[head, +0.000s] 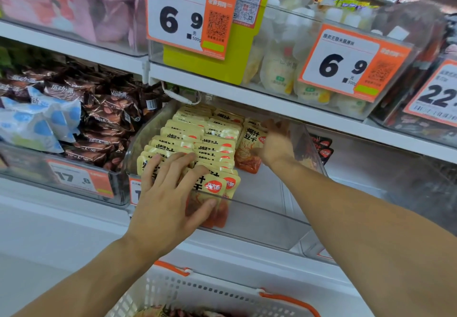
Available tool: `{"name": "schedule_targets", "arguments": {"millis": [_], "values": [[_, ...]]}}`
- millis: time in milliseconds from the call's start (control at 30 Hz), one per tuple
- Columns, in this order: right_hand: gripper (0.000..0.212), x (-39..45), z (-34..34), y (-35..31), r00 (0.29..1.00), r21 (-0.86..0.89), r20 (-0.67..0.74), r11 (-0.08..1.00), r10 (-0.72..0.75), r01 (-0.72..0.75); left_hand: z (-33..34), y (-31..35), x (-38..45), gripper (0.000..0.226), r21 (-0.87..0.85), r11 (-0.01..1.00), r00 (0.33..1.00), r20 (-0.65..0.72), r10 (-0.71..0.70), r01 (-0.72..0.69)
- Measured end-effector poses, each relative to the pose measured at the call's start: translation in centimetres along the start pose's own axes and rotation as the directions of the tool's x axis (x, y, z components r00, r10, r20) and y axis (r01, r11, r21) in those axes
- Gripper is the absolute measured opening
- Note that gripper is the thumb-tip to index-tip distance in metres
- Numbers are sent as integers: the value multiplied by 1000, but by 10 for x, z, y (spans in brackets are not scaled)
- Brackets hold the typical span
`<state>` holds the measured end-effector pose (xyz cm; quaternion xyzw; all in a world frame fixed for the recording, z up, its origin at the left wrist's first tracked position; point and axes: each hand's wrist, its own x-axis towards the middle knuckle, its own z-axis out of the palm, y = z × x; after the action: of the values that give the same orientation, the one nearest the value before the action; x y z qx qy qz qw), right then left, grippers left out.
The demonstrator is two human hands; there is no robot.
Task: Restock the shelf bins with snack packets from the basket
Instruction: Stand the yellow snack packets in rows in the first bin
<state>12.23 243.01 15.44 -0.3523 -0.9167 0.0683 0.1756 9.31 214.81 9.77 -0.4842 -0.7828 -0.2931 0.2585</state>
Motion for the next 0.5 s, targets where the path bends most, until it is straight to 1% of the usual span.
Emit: {"name": "schedule_targets", "arguments": {"millis": [67,133,167,233,267,300,367,400,433,467,500], "values": [[81,-5,-10,-2,999,-31,31,999,12,-11,-2,1,1,47,-6,1000,1000,16,-3,3],[65,-15,-25,-7,997,-23,76,1000,-4,6,-5,1,1,46,-17,1000,999,37,-2,2],[58,-23,-32,-10,997,5,75,1000,-28,28,-6,0,0,46,-27,1000,999,41,2,-1],[54,-46,-46,-15,996,103,19,991,-89,86,-10,1,-2,46,-59,998,1000,15,18,-17],[53,-63,-53,-18,993,182,-26,976,-113,115,-13,3,-3,44,-77,996,999,-21,34,-35],[49,-83,-60,-22,988,269,-69,951,-136,150,-18,5,-5,41,-94,994,996,-71,56,-63],[35,-134,-71,-31,960,436,-180,857,-216,275,-26,10,-14,27,-141,984,984,-155,86,-108],[30,-162,-72,-35,940,514,-228,789,-252,336,-28,9,-21,22,-191,977,987,-146,68,-96],[26,-189,-67,-39,928,583,-259,722,-269,372,-29,9,-30,17,-244,969,995,-92,24,-46],[24,-213,-56,-43,927,642,-256,669,-273,374,-29,8,-41,13,-269,963,999,-15,-35,30],[23,-234,-39,-45,938,689,-216,639,-272,343,-27,7,-53,8,-257,959,991,94,-98,119]]}}
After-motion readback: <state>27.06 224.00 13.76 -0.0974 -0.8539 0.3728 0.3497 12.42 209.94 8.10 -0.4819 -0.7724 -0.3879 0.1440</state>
